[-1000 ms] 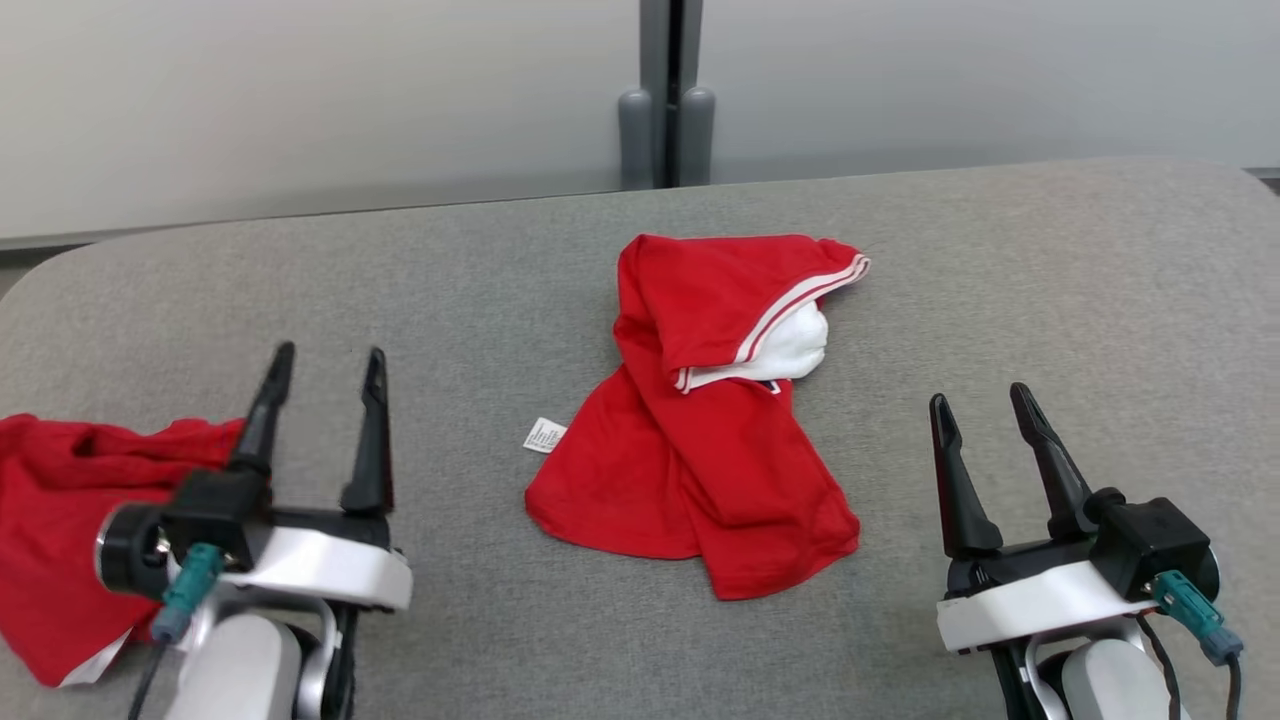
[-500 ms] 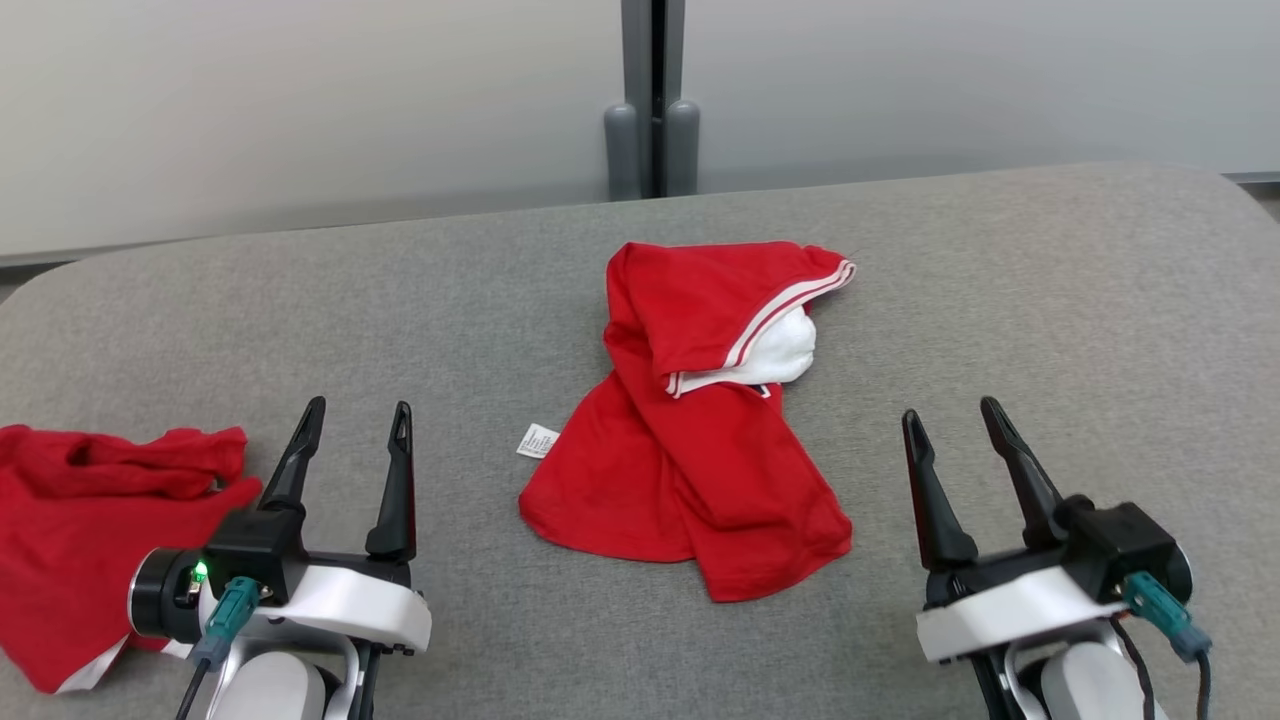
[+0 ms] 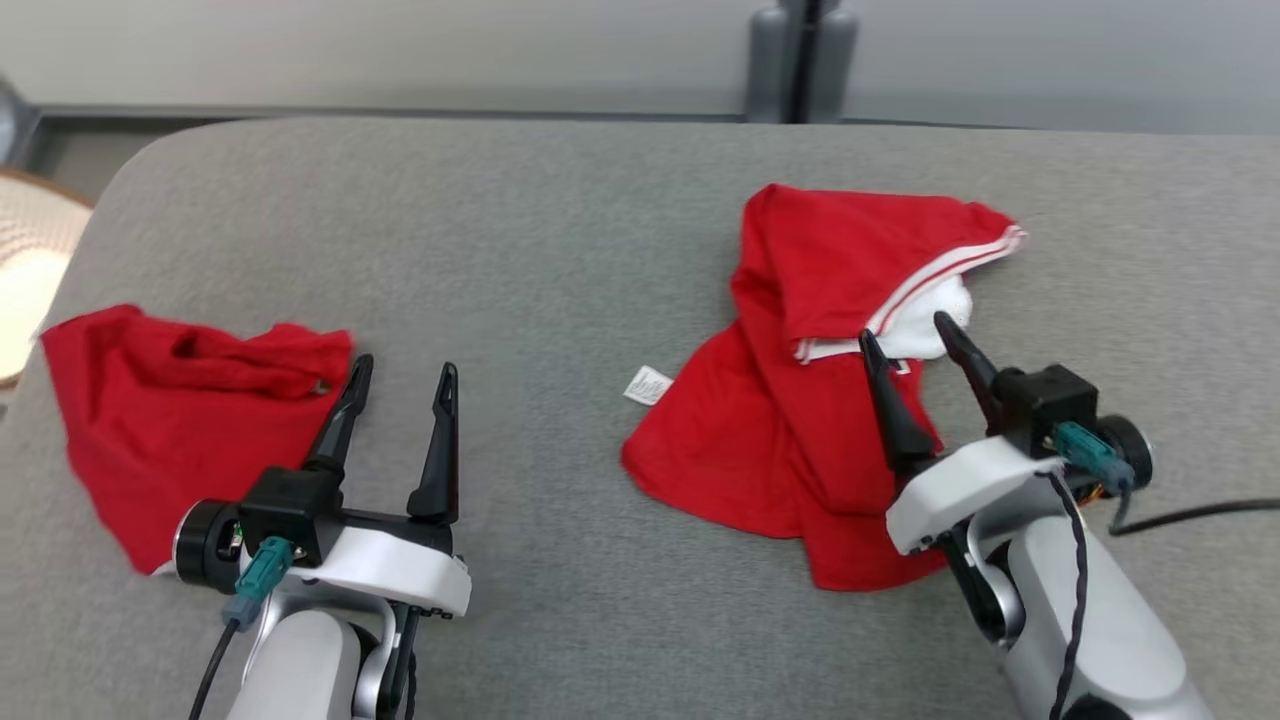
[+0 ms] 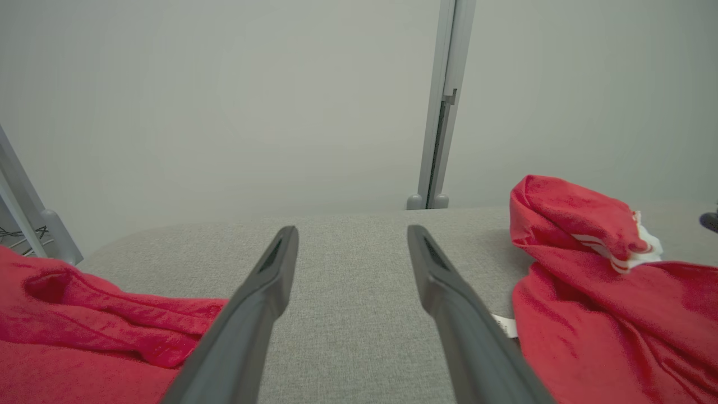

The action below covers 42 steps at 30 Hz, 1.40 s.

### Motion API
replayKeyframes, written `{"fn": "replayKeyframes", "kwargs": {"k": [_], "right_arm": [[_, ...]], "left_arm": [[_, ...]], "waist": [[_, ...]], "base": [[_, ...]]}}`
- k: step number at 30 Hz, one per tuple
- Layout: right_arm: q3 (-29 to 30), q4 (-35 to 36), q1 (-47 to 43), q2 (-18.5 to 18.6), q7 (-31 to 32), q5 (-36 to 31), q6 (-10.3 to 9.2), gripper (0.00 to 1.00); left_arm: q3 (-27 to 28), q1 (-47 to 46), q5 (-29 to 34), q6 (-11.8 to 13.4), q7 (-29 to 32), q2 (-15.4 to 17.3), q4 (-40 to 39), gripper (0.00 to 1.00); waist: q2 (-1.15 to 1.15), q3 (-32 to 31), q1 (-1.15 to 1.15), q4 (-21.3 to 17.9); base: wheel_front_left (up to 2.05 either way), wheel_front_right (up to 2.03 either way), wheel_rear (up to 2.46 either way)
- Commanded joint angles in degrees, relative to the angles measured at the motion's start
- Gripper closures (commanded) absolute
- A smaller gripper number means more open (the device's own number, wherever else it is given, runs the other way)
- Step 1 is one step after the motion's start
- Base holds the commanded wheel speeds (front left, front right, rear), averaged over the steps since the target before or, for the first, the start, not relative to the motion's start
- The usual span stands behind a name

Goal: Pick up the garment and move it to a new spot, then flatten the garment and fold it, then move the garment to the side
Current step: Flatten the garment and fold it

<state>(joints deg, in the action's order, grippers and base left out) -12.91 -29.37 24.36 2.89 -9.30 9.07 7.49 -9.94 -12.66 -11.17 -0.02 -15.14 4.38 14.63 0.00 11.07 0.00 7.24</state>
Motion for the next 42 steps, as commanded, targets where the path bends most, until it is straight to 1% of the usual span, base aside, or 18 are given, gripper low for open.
{"fn": "replayKeyframes", "kwargs": {"k": [1, 3, 5, 9, 14, 17, 18, 19, 22, 25, 28, 31, 36, 38, 41, 42], "right_arm": [[0.10, -1.37, 1.76, 1.00, 0.04, -2.10, 0.00, 0.00], [0.28, -3.66, 3.03, 1.64, -0.18, -4.47, -0.01, 0.00], [1.48, -5.71, 4.29, 1.42, 0.06, -5.27, -0.01, 0.00], [5.37, -9.41, 6.04, 1.41, -0.51, -8.03, -0.01, 0.00], [8.04, -13.77, 7.51, 0.84, -0.42, -9.66, -0.01, 0.00], [9.37, -16.71, 8.09, 0.53, 0.59, -8.67, -0.01, 0.00], [9.65, -17.69, 8.32, 0.43, 0.89, -8.35, -0.01, 0.55], [9.62, -18.31, 8.48, 0.39, 0.83, -8.24, -0.01, 1.00], [9.80, -19.82, 9.11, 0.21, -0.43, -7.23, -0.01, 1.00], [11.02, -19.83, 9.72, 0.32, -2.79, -6.10, -0.06, 1.00], [13.65, -18.70, 9.88, 0.23, -4.70, -5.09, -0.05, 1.00], [17.54, -16.72, 9.58, 0.53, -5.62, -4.26, -0.05, 1.00], [24.32, -10.97, 9.88, 3.60, -5.96, -5.15, -0.05, 1.00], [24.52, -7.32, 10.31, 6.32, -6.00, -8.74, 0.00, 1.00], [24.09, -4.69, 10.75, 7.43, -5.97, -9.84, 0.00, 1.00], [23.34, -3.22, 11.00, 8.79, -5.96, -11.46, 0.00, 1.00]], "left_arm": [[0.15, -1.22, 0.23, -0.45, -0.01, -0.22, -0.07, 0.00], [0.07, -1.37, 0.38, -0.88, -0.01, -0.52, 0.19, 0.00], [0.15, -1.81, 0.54, -0.99, -0.01, -0.64, 0.28, 0.00], [0.29, -2.20, 0.65, -1.46, -0.01, -0.98, 0.47, 0.00], [0.30, -2.25, 0.68, -1.66, -0.01, -1.26, 0.54, 0.00], [0.24, -2.32, 0.76, -1.79, -0.01, -1.33, 0.47, 0.00], [0.22, -2.41, 0.80, -1.76, -0.01, -1.34, 0.54, 0.00], [0.23, -2.52, 0.81, -1.72, -0.01, -1.36, 0.59, 0.00], [0.37, -2.74, 0.87, -1.57, -0.01, -1.39, 0.76, 0.00], [0.60, -2.67, 1.10, -1.41, -0.01, -1.39, 0.96, 0.00], [0.86, -2.44, 1.24, -1.46, -0.01, -1.39, 1.20, 0.00], [1.05, -1.87, 1.45, -1.45, -0.01, -1.38, 1.26, 0.00], [1.36, -0.74, 1.65, -1.54, -0.01, -1.39, 1.31, 0.00], [1.38, -0.51, 1.67, -1.47, -0.01, -1.37, 1.24, 0.00], [1.23, -0.22, 1.57, -1.37, -0.01, -1.39, 1.16, 0.00], [1.18, 0.09, 1.49, -1.33, -0.01, -1.36, 1.17, 0.00]], "waist": [[0.00, 2.74, 0.00, 3.41], [0.00, 3.42, 0.00, 4.82], [0.00, 4.11, 0.00, 5.96], [0.00, 4.92, 0.00, 7.70], [0.00, 5.51, 0.00, 8.64], [0.00, 5.72, 0.00, 8.84], [0.00, 5.77, 0.00, 8.85], [0.00, 5.79, 0.00, 8.84], [0.00, 5.66, 0.00, 8.56], [0.00, 5.17, 0.00, 7.94], [0.00, 4.27, 0.00, 7.08], [0.00, 2.98, 0.00, 6.06], [0.00, 0.34, 0.00, 4.34], [0.00, -0.75, 0.00, 3.82], [0.00, -1.73, 0.00, 3.51], [0.00, -2.23, 0.00, 3.39]], "base": [[0.00, 0.00, 0.00], [0.00, 0.00, 0.00], [0.00, 0.00, 0.00], [0.00, 0.00, 0.00], [0.00, 0.00, 0.00], [0.00, 0.00, 0.00], [0.00, 0.00, 0.00], [0.00, 0.00, 0.00], [0.00, 0.00, 0.00], [0.00, 0.00, 0.00], [0.00, 0.00, 0.00], [0.00, 0.00, 0.00], [0.00, 0.00, 0.00], [0.00, 0.00, 0.00], [0.00, 0.00, 0.00], [0.00, 0.00, 0.00]]}}
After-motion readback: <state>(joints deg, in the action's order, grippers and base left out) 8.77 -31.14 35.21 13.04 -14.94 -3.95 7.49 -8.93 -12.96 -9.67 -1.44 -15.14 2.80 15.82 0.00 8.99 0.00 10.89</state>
